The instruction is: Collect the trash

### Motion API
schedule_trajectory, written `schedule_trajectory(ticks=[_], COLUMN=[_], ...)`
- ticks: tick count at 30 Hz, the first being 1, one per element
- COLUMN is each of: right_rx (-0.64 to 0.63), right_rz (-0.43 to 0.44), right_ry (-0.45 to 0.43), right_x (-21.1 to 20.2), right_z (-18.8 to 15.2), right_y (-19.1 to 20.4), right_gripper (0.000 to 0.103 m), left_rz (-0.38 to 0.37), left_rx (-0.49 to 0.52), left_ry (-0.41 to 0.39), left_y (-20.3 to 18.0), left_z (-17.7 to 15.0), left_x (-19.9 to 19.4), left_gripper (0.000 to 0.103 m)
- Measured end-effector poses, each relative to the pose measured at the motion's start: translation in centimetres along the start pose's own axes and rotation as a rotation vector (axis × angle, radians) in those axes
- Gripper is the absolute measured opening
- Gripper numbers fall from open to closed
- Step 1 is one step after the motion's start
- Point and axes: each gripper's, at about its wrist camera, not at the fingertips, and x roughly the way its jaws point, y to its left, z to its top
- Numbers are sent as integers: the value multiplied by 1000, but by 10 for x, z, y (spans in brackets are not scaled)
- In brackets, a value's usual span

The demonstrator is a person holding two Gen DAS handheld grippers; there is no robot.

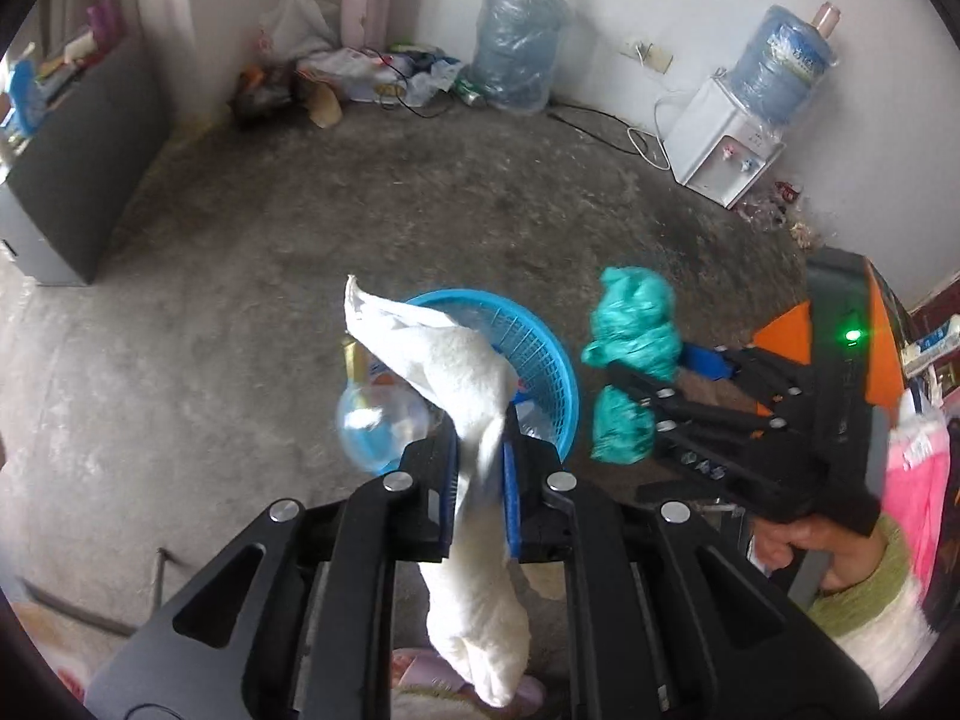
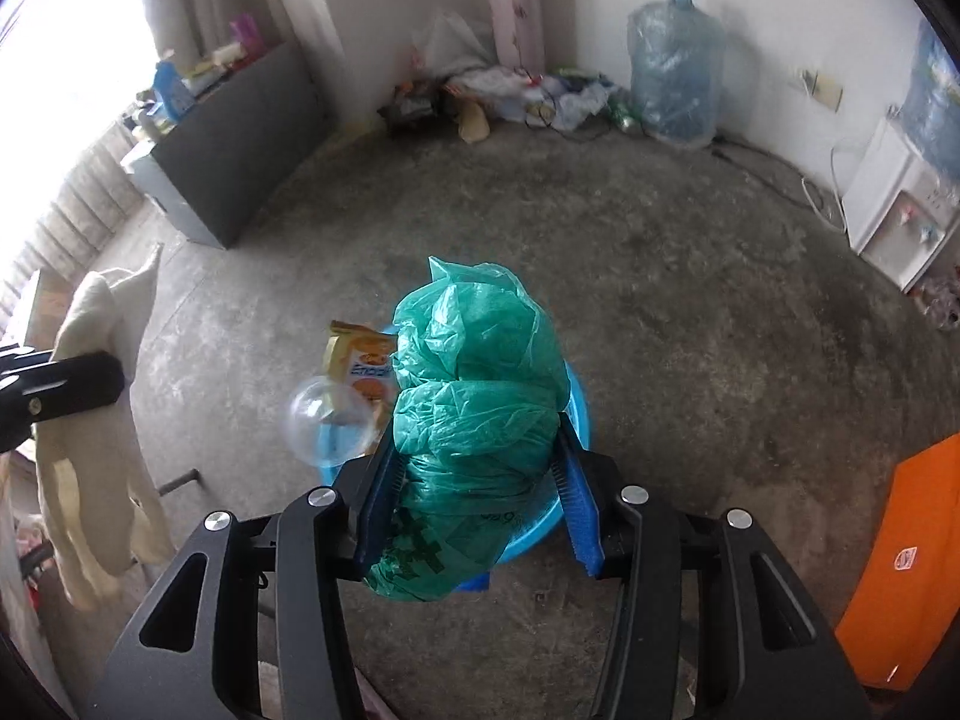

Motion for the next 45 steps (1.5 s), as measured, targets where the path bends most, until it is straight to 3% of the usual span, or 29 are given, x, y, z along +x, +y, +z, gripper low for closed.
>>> schedule_trajectory(ticks=[1, 2, 4, 8, 10, 14, 21, 25, 29, 36, 42, 45], right_rx=[-3, -12, -15, 54, 96, 153, 104, 34, -40, -219, -363, -432], right_rz=[-2, -2, -23, 19, 54, 97, 148, 213, 269, 341, 386, 405], right_ry=[14, 31, 59, 91, 74, 46, -48, -156, -262, -331, -399, -405], right_x=[10, 21, 43, 64, 59, 47, -6, -65, -124, -197, -250, -267], right_z=[4, 6, 10, 8, 5, 2, 13, 17, 6, -41, -85, -106], right_y=[-3, -5, -12, -33, -39, -47, -19, 20, 61, 140, 202, 223], right_gripper=[50, 53, 61, 61, 61, 62, 62, 66, 76, 87, 95, 96], left_rz=[-12, -17, 19, 17, -14, -6, -22, 7, 95, 298, 572, 747], left_rx=[5, 12, 8, -49, -65, -62, -96, -100, -136, -337, -591, -692], left_ry=[9, 26, 38, 2, -28, -66, -197, -322, -414, -537, -537, -544], left_y=[-3, -5, -7, -4, -1, 0, 4, 2, 4, 22, 44, 44], left_z=[3, 11, 20, 28, 26, 27, 12, -14, -52, -132, -211, -255], left_x=[8, 19, 36, 38, 29, 11, -64, -132, -195, -281, -327, -342], left_gripper=[18, 33, 55, 55, 55, 55, 57, 67, 82, 91, 93, 93])
